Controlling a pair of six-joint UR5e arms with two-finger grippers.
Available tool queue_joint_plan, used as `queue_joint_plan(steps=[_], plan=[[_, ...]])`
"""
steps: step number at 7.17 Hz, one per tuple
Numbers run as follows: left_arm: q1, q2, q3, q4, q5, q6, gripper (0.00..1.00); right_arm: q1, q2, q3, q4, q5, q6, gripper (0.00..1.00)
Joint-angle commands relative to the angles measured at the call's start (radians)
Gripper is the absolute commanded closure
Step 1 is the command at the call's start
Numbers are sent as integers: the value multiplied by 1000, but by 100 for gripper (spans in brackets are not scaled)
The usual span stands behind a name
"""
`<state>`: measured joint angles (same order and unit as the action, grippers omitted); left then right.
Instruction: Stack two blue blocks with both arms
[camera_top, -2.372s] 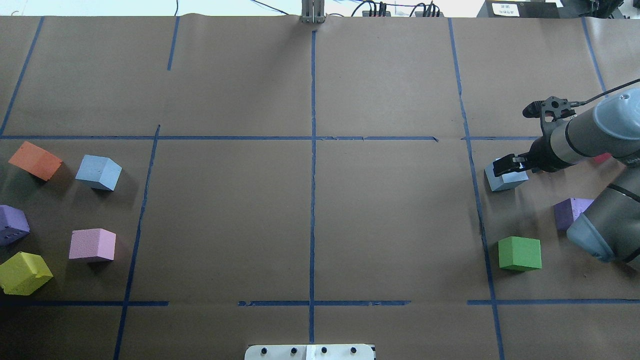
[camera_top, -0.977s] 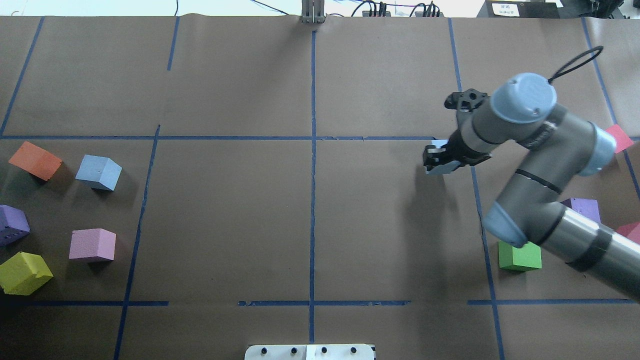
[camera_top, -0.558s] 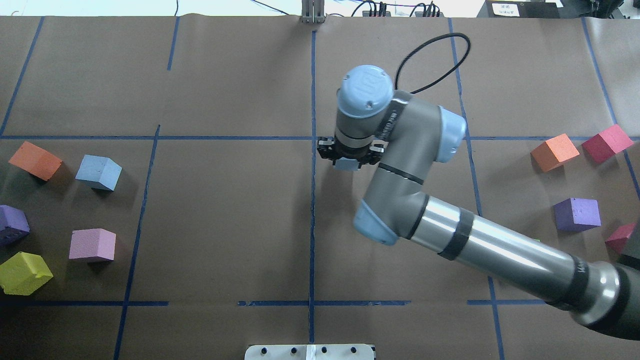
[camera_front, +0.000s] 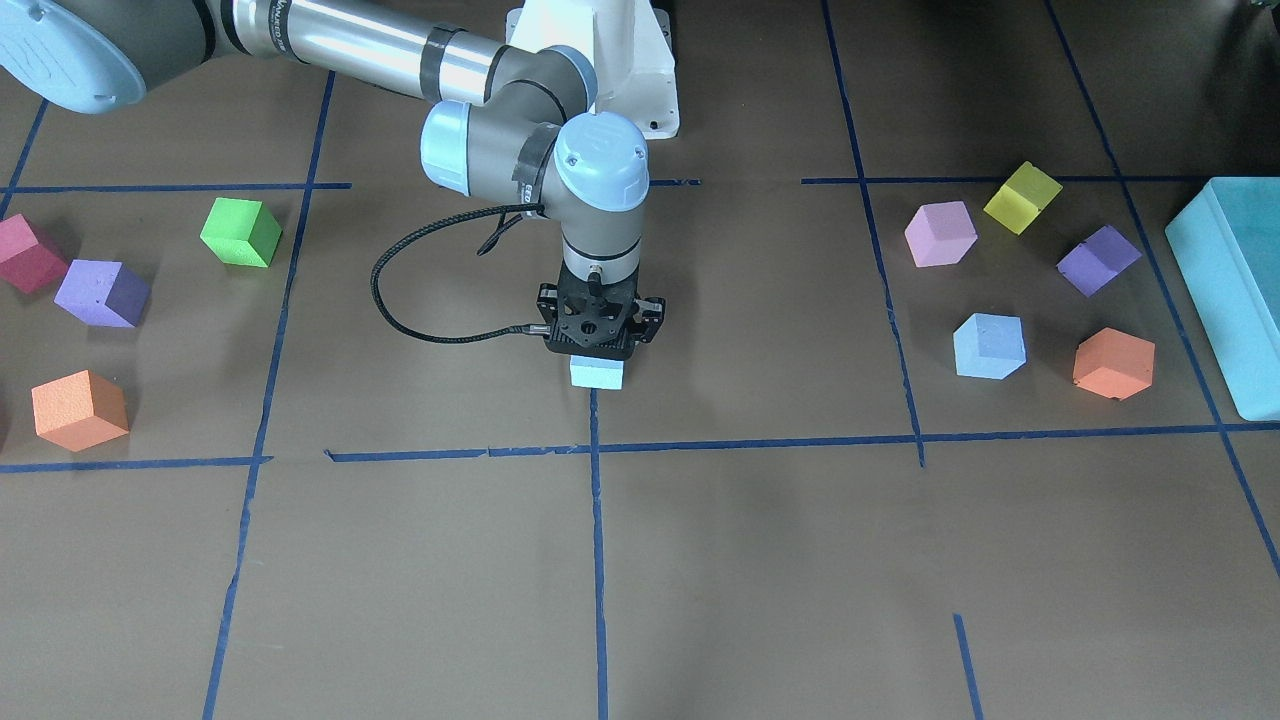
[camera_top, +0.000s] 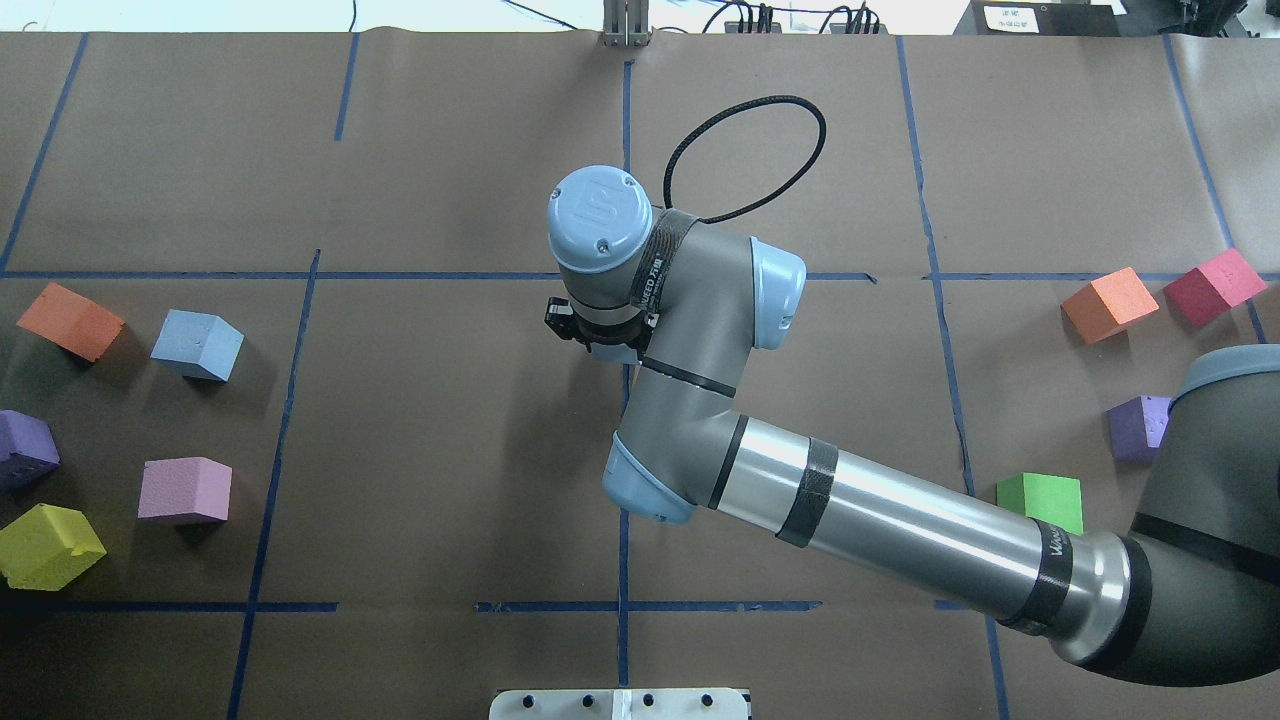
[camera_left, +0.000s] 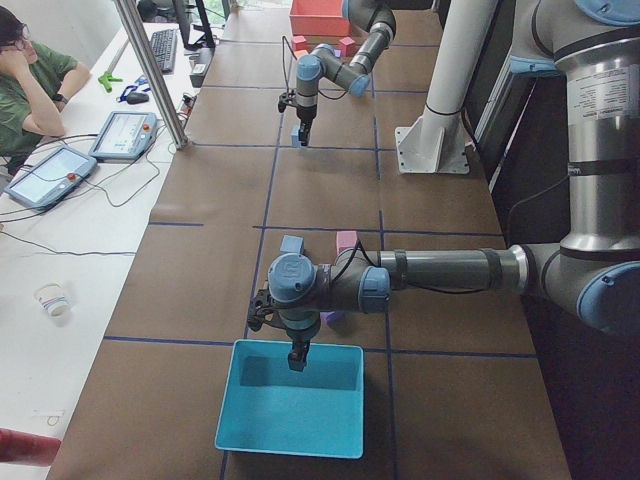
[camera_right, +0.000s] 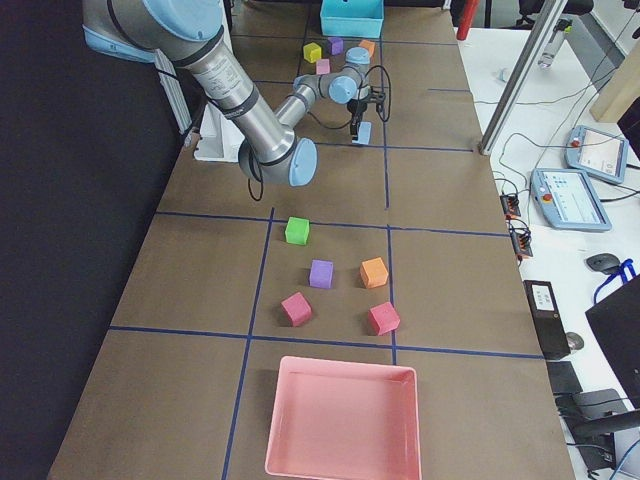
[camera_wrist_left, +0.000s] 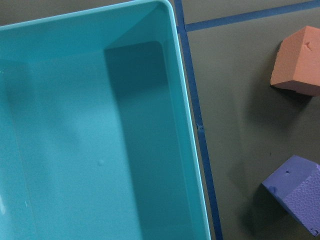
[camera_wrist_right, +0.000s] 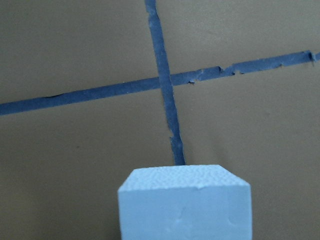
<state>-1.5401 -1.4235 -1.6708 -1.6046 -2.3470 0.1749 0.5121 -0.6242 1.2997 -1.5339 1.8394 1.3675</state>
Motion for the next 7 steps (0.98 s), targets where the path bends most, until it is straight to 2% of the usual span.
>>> queue_joint_plan(steps=[1,3,4,5,7], plan=[[0,0,-1,0,0,0,0,-6,1,-3,1,-17,-16,0],[0,0,-1,0,0,0,0,0,6,19,-2,-9,-37,0],[0,0,-1,0,0,0,0,31,8,70,-12,36,-41,0],[0,0,-1,0,0,0,0,84,5,145,-93,105,-47,0],[0,2,-12,0,0,0,0,188,-29,304,-307,182,-190,0]])
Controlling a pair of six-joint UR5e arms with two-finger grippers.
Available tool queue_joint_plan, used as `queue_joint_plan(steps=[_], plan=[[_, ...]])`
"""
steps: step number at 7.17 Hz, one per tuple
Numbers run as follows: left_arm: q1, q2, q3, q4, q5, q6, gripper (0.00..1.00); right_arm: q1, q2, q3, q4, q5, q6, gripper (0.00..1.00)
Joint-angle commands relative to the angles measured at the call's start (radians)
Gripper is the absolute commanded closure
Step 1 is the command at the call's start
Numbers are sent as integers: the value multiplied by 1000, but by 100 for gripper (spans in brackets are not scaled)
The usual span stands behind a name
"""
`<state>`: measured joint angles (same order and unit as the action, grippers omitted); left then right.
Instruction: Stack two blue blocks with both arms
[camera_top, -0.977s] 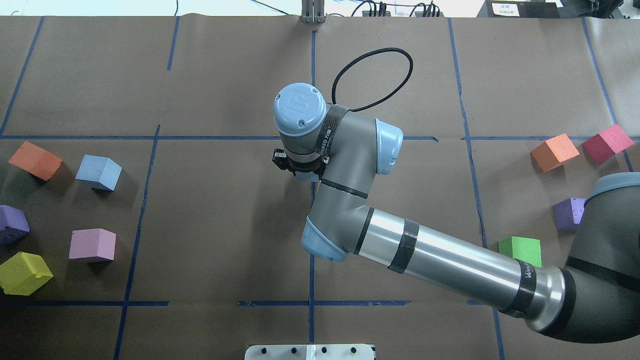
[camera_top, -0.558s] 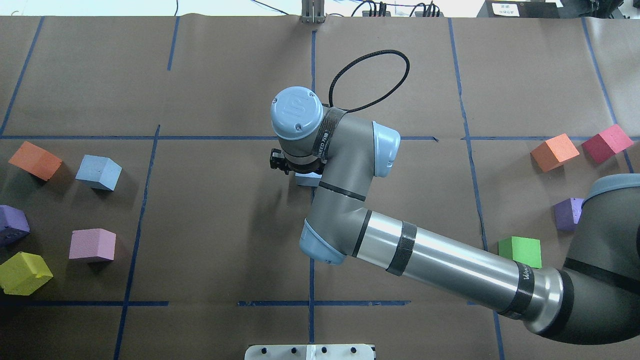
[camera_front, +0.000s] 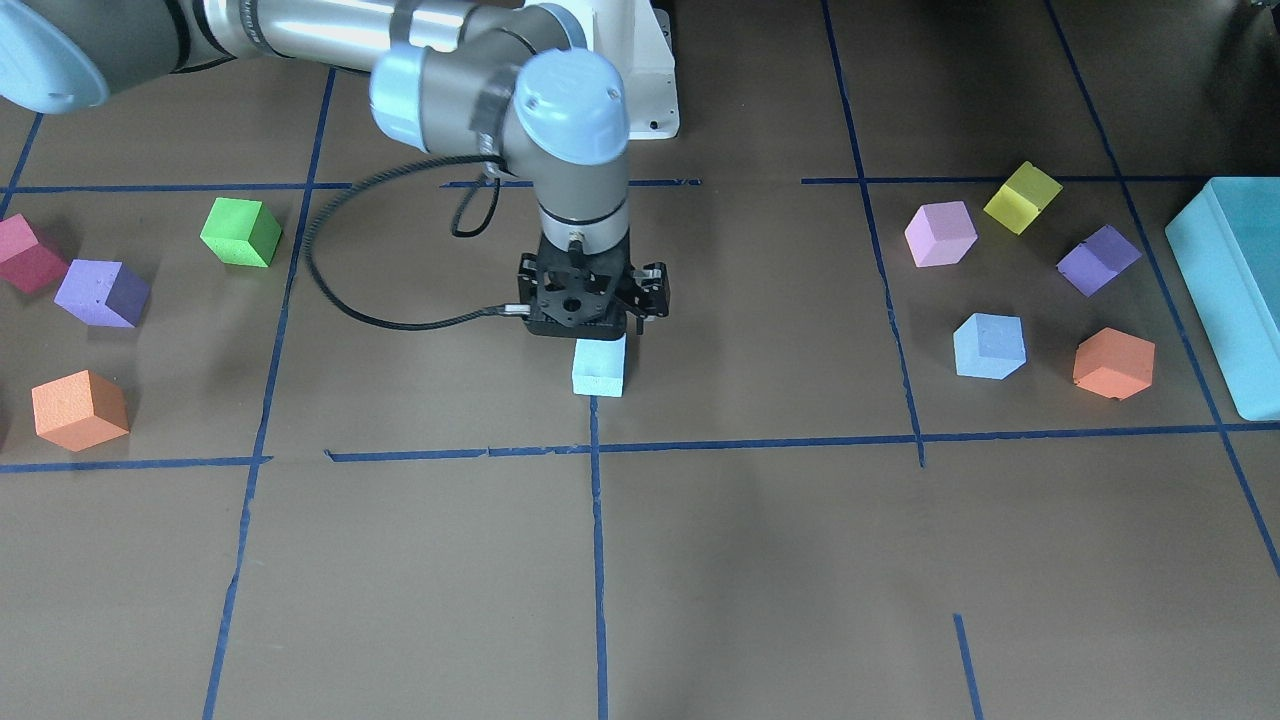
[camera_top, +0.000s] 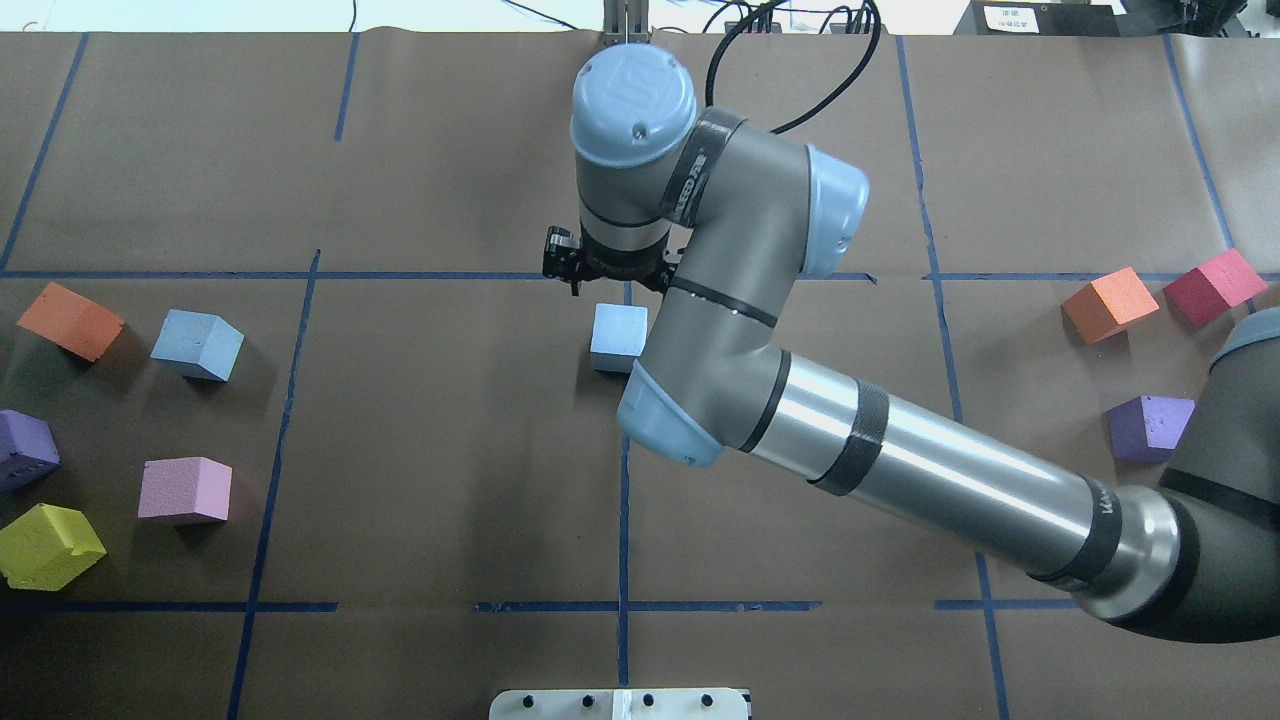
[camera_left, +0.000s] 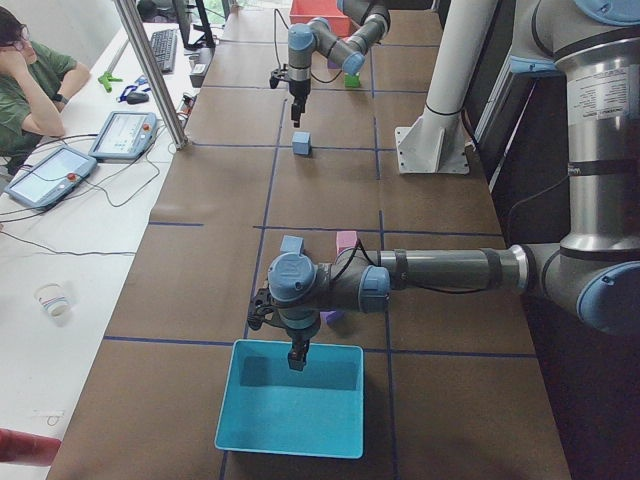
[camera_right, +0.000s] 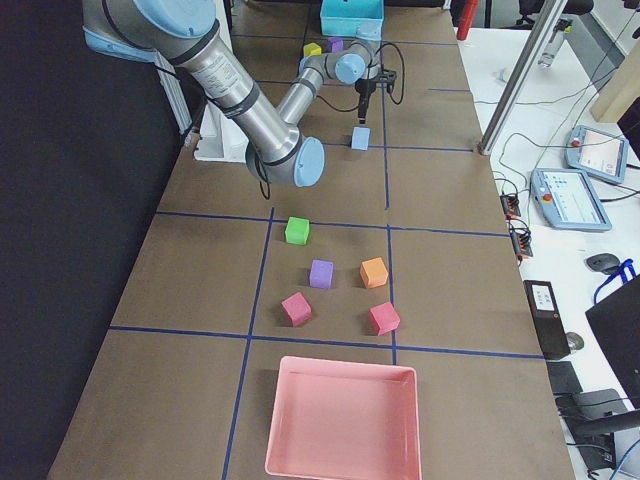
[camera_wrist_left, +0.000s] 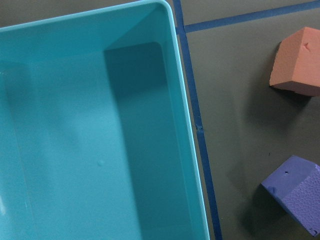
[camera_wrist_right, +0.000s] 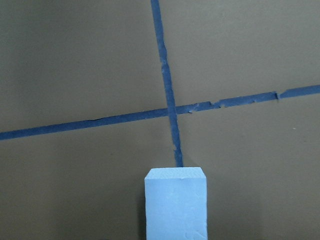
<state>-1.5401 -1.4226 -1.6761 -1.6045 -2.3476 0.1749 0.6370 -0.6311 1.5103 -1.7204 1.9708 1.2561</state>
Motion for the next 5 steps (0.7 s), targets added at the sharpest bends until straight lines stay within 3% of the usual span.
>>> queue_joint_plan(steps=[1,2,3,5], plan=[[3,-5,-1,0,4,-2,0,132,-121,214,-169,84,-184,0],[3,-25,7,0,37,-8,0,244,-271,317,-177,153,-366,0],[3,-36,-5,0,92,-11,0,363,-388,344,-176,215,-600,0],[3,-82,-7,-26,88,-3,0,533,-583,349,-165,278,-987,0]])
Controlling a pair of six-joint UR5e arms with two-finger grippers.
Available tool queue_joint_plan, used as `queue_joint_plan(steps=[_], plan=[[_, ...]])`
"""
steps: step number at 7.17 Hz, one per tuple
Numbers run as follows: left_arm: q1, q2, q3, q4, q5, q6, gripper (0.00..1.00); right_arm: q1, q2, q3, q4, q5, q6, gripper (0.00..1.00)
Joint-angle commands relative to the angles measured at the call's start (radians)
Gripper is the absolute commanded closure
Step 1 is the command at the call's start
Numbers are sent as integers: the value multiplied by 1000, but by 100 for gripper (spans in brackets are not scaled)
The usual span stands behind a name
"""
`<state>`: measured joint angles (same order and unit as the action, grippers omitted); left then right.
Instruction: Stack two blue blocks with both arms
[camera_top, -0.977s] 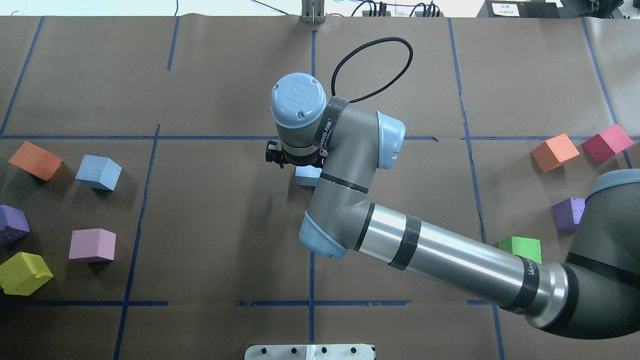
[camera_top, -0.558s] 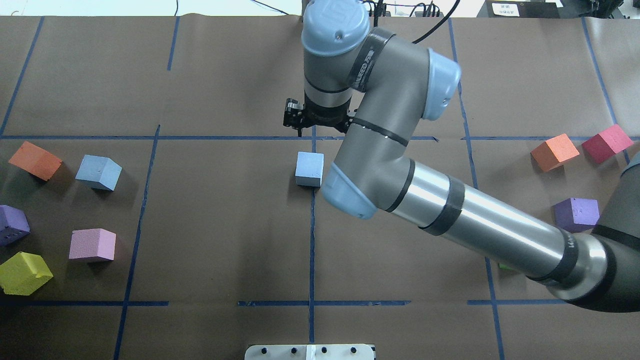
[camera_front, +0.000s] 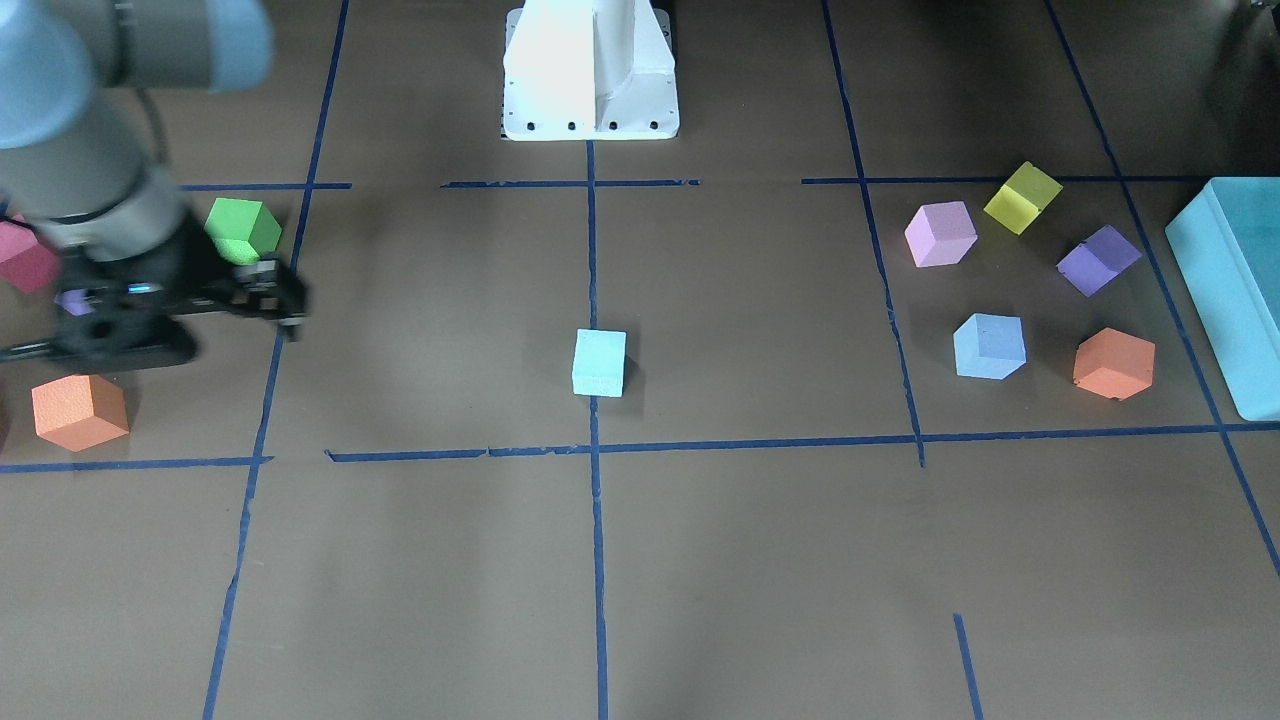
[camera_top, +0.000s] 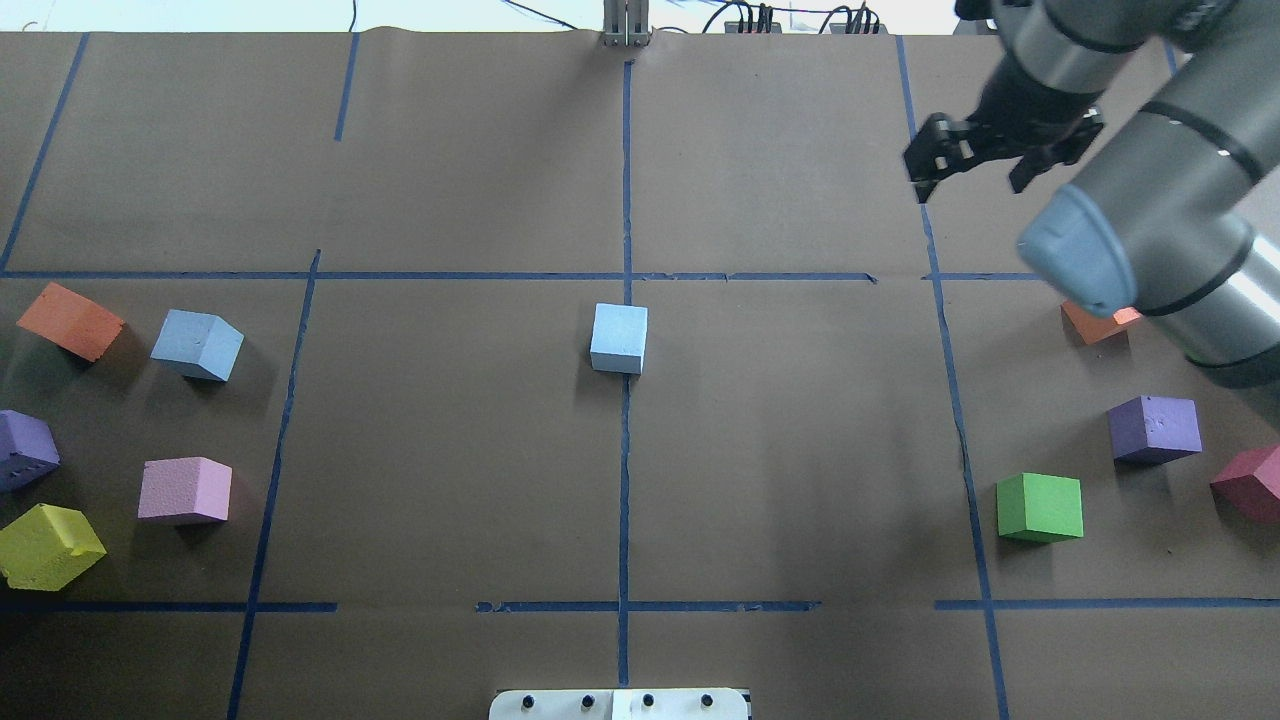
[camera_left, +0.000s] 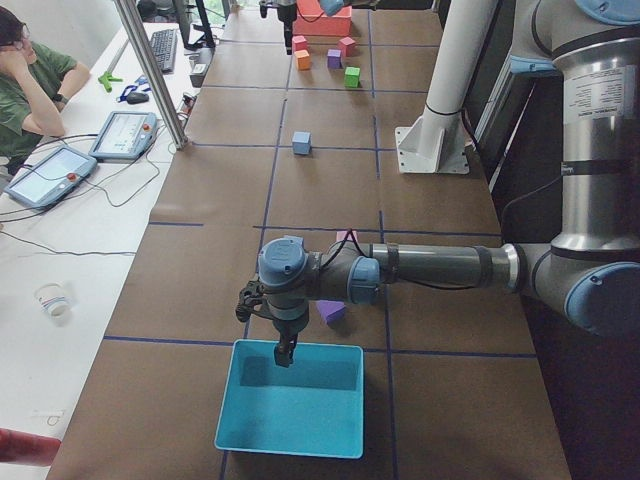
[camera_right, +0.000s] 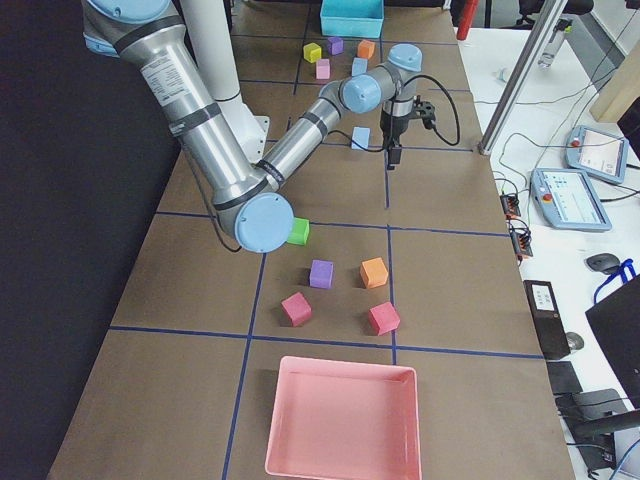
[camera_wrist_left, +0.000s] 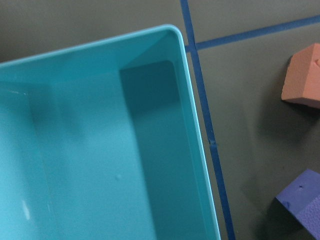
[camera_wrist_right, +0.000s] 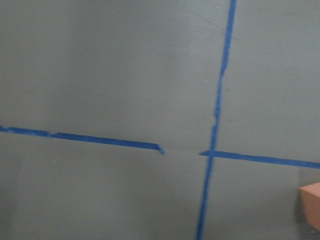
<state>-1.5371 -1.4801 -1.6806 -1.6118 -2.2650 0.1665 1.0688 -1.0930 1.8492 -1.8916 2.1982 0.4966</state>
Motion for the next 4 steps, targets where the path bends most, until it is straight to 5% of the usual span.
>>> queue_joint_plan(steps=[1,4], plan=[[2,-58,2,-95,10,-2,0,174,-227,25,11,81,-389,0],[18,-129,30,-97,-103,-83,0,423,-506,25,11,150,-847,0]])
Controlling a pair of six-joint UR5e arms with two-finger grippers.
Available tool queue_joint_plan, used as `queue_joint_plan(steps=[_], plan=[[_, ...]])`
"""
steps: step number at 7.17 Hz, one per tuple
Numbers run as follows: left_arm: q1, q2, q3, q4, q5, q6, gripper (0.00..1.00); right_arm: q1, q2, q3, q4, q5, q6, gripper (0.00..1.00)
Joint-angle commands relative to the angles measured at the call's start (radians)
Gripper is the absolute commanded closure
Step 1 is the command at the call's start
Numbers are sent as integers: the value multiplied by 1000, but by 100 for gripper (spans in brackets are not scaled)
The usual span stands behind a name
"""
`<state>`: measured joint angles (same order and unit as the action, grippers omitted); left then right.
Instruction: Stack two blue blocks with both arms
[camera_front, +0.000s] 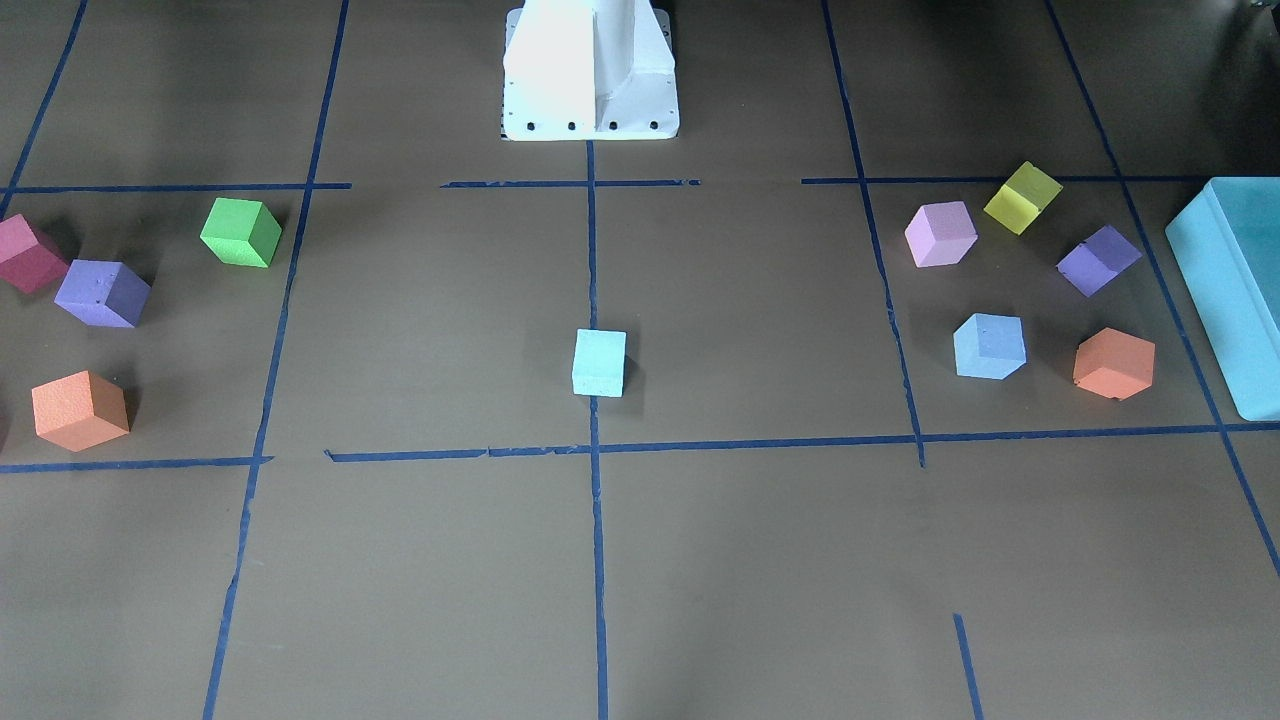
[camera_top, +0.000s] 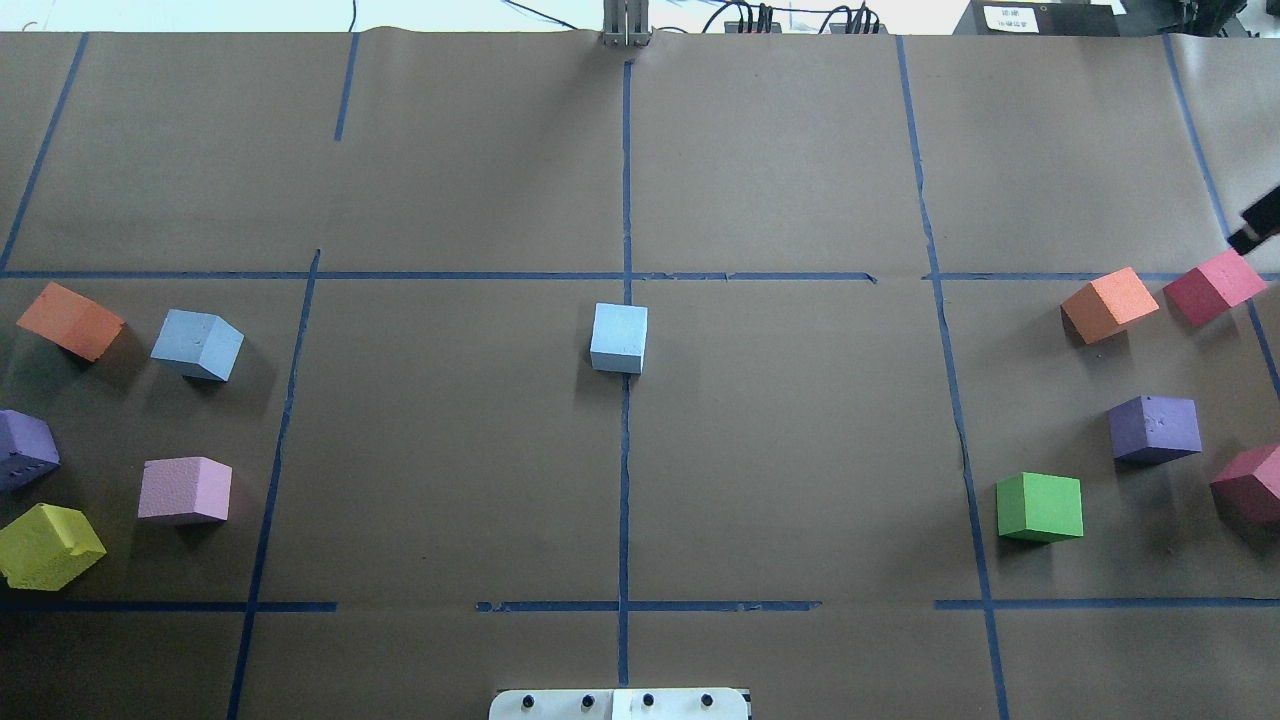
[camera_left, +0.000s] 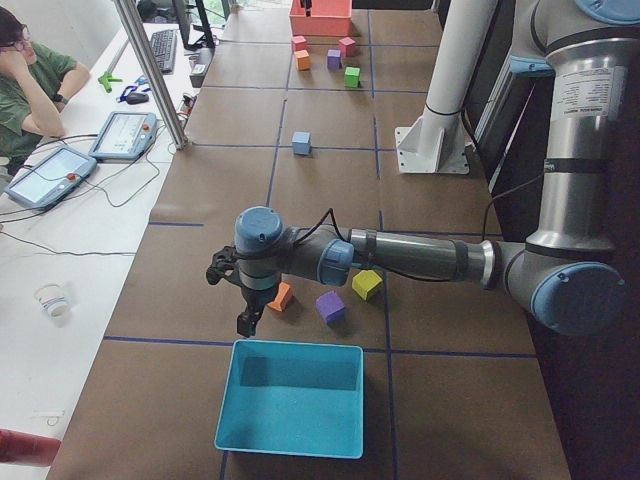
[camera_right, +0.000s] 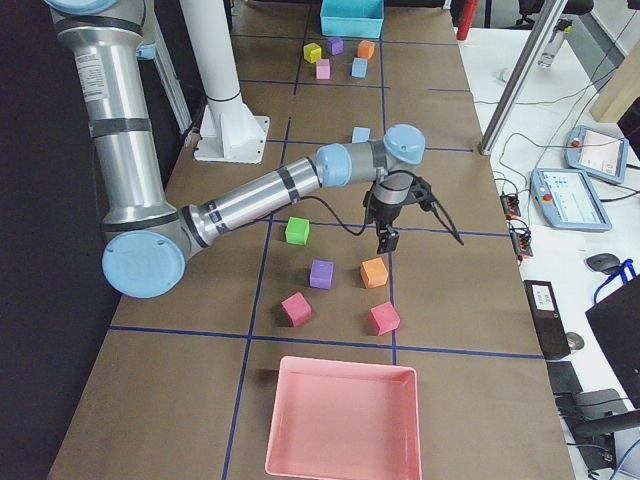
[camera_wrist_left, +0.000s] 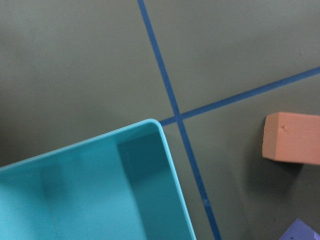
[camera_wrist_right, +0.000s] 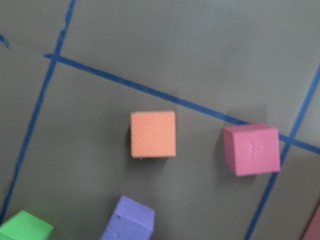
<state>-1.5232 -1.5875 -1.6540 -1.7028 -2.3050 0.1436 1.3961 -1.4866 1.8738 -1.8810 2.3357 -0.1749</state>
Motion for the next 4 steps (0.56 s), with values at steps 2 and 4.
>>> queue_joint_plan(steps=[2,4], plan=[[82,-19,-33,-46,-111,-128,0,141,-301,-7,160,4,-224,1],[214,-22,-55,-110,-133,-335,0,159,-379,16,282,2,-49,1]])
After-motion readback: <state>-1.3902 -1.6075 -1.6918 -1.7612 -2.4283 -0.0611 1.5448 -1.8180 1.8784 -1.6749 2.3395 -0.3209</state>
